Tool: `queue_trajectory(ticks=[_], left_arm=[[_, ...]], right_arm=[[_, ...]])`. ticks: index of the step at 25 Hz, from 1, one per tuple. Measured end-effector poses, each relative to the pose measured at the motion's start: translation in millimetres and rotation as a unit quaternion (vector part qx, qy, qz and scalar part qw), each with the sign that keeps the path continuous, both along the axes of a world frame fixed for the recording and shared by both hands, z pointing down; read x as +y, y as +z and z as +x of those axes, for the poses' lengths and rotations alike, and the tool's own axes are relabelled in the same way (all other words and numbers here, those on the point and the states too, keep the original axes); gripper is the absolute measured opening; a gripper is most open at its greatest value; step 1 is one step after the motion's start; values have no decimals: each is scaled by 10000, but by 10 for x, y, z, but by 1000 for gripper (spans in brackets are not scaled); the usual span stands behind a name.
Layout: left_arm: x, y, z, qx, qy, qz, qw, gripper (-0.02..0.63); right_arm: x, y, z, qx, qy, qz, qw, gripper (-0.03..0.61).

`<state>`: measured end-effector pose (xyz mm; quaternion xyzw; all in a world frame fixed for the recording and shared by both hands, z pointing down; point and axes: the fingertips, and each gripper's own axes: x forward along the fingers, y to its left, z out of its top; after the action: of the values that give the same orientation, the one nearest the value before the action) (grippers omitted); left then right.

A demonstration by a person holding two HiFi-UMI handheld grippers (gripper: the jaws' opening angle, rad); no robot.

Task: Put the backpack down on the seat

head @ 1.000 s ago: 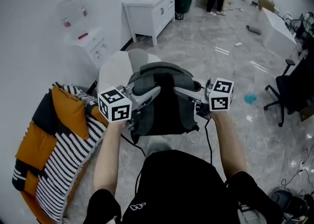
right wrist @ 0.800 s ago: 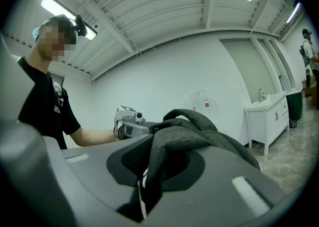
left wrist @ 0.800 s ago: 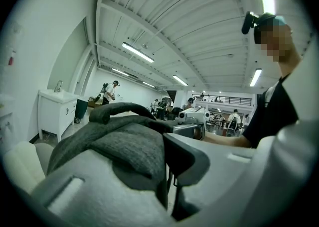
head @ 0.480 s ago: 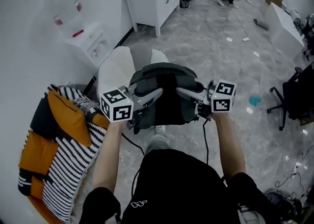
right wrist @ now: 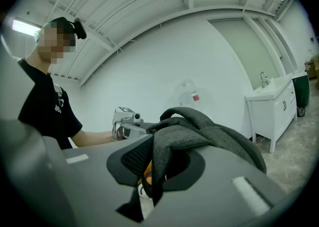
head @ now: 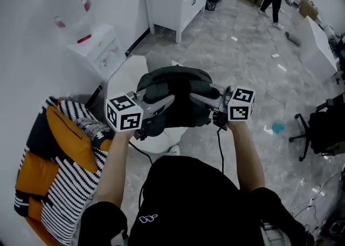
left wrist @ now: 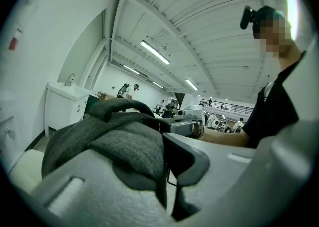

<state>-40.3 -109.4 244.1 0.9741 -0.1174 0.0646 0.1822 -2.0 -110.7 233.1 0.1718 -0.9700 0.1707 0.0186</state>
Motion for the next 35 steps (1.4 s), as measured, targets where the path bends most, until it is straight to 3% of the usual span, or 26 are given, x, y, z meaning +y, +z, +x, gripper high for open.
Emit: queue_trajectory(ticks=[13,25,35], left_arm=[[-1141,-35,-240,-217,-45,71,9997,38],[-1465,268,-213,-181,15,-401,9990,38],[-1721,907,-251,-79,-138,-1042,9944,38]], right_arm=[[-1151,41,-216,25,-52,82,9999,55],[-1474,357,-198,131,-9,-319,9994,55],[-1730,1022,-240,164,-103,-853,9962,55]])
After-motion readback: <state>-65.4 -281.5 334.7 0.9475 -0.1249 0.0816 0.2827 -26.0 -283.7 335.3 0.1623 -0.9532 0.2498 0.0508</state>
